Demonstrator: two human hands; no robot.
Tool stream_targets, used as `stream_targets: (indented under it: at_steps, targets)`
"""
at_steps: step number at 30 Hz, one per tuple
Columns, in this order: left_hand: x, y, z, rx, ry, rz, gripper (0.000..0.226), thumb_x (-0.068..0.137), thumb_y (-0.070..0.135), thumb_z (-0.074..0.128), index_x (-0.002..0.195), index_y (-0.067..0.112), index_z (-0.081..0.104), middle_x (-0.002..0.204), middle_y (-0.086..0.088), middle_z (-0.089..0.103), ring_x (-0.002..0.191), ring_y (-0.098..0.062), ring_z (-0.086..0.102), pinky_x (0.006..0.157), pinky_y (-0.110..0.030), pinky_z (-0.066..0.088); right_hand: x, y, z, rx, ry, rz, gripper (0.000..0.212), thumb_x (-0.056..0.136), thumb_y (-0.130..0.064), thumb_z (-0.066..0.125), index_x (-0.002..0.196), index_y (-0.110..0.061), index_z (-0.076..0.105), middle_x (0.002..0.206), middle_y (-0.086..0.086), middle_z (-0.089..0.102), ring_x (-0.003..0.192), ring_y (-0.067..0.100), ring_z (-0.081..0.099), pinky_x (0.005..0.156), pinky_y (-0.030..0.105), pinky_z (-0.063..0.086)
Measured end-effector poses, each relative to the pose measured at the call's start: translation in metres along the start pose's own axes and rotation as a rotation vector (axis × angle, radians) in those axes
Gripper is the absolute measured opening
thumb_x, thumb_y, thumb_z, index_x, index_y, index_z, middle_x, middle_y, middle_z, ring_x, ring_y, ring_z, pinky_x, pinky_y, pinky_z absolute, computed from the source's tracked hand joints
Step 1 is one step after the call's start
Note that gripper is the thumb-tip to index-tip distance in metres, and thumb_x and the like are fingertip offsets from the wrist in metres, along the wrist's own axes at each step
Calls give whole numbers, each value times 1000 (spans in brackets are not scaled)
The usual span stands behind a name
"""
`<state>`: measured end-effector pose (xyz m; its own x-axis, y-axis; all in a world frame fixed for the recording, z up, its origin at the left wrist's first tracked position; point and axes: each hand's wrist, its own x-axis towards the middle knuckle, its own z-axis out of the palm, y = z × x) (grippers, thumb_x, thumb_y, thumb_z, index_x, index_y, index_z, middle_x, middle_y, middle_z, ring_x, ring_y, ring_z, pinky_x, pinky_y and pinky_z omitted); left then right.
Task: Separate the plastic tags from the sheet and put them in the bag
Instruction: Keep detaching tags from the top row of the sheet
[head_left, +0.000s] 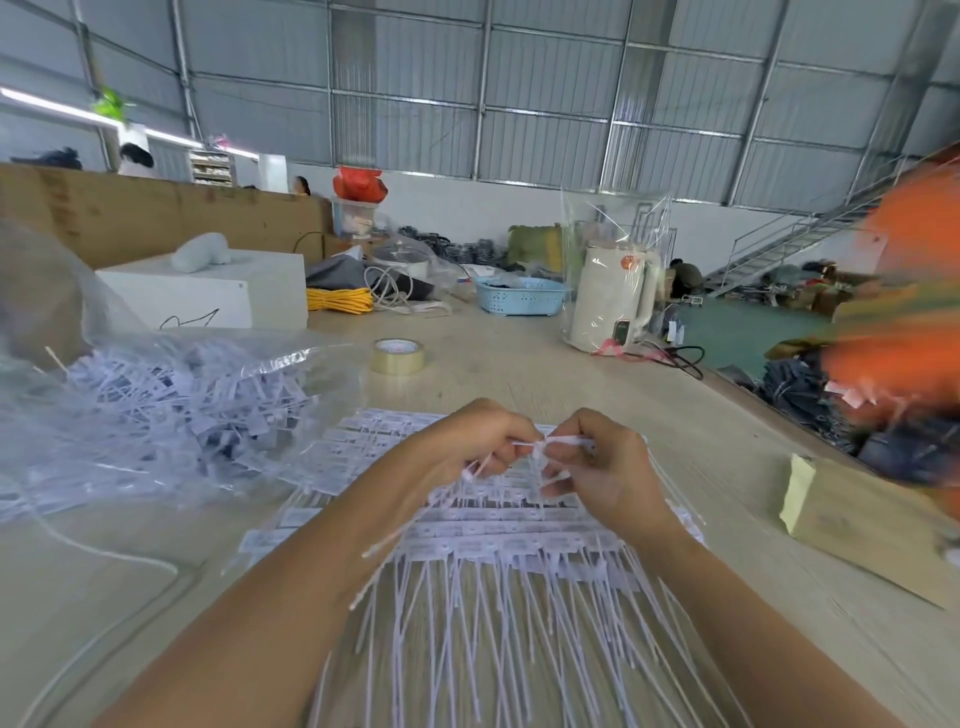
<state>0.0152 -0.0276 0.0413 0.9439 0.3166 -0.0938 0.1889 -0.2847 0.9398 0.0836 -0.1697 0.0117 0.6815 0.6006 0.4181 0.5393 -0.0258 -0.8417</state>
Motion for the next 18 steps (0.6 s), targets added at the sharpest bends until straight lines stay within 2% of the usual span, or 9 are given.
stream_targets:
  at_steps: [4, 7, 9, 11, 12, 13, 15, 17, 18]
  targets:
    - [1, 0, -1, 42, 10, 31, 32, 82, 14, 59, 51, 14, 51, 42, 3, 30, 40, -13, 21, 48, -24, 16, 0, -3, 1, 151, -37, 83, 15, 89, 5, 56, 76, -1, 58, 61, 17, 55, 47, 16, 58, 43, 22, 49]
    - [-1, -1, -6, 92, -104, 45, 47, 86, 17, 60, 39, 20, 53, 39, 7, 34, 37, -10, 24, 42, -20, 20, 6, -2, -10, 246, 106, 216, 20, 90, 8, 52, 72, -2, 54, 57, 12, 49, 36, 9, 47, 36, 15, 39]
    - [-5, 2, -8, 188, -130, 98, 39, 88, 22, 63, 49, 21, 60, 40, 10, 46, 37, -6, 35, 43, -17, 30, 12, -2, -30, 445, 156, 348, 21, 92, 6, 47, 74, -3, 53, 62, 9, 46, 38, 7, 41, 33, 13, 35]
    - [-7, 4, -5, 291, -142, 151, 26, 91, 23, 60, 67, 17, 66, 50, 10, 55, 46, -1, 47, 50, -12, 38, 14, -5, -43, 724, 71, 442, 22, 94, 4, 40, 77, -2, 52, 66, 9, 45, 39, 5, 43, 32, 10, 37]
    - [-7, 5, -3, 333, -151, 150, 21, 94, 18, 56, 75, 15, 66, 59, 8, 59, 53, -1, 51, 53, -11, 40, 14, -7, -43, 789, 7, 465, 22, 95, 3, 39, 77, -2, 52, 67, 9, 45, 39, 5, 46, 33, 11, 40]
    - [-7, 5, -1, 373, -160, 139, 19, 94, 11, 52, 83, 13, 67, 69, 4, 60, 62, -4, 53, 56, -14, 41, 13, -9, -40, 772, -43, 470, 22, 94, 3, 40, 77, -1, 53, 67, 10, 48, 42, 7, 51, 37, 13, 44]
    - [-7, 5, 3, 456, -164, 120, 23, 90, -3, 45, 96, 3, 67, 82, -6, 58, 76, -17, 49, 65, -25, 38, 9, -11, -25, 569, -102, 438, 17, 92, 4, 45, 80, 1, 57, 73, 10, 56, 58, 14, 59, 53, 20, 52]
    - [-6, 4, 5, 533, -142, 133, 30, 86, -6, 44, 106, 2, 65, 92, -14, 57, 80, -19, 47, 68, -27, 36, 3, -8, -9, 415, -145, 414, 15, 91, 1, 51, 79, -1, 59, 79, 10, 61, 71, 19, 60, 67, 28, 54]
    - [-6, 5, 4, 565, -128, 154, 33, 86, -5, 45, 110, 6, 65, 100, -13, 59, 80, -18, 49, 66, -24, 38, 0, -6, -3, 402, -138, 419, 17, 90, 0, 54, 75, -3, 59, 81, 10, 63, 74, 21, 63, 69, 32, 56]
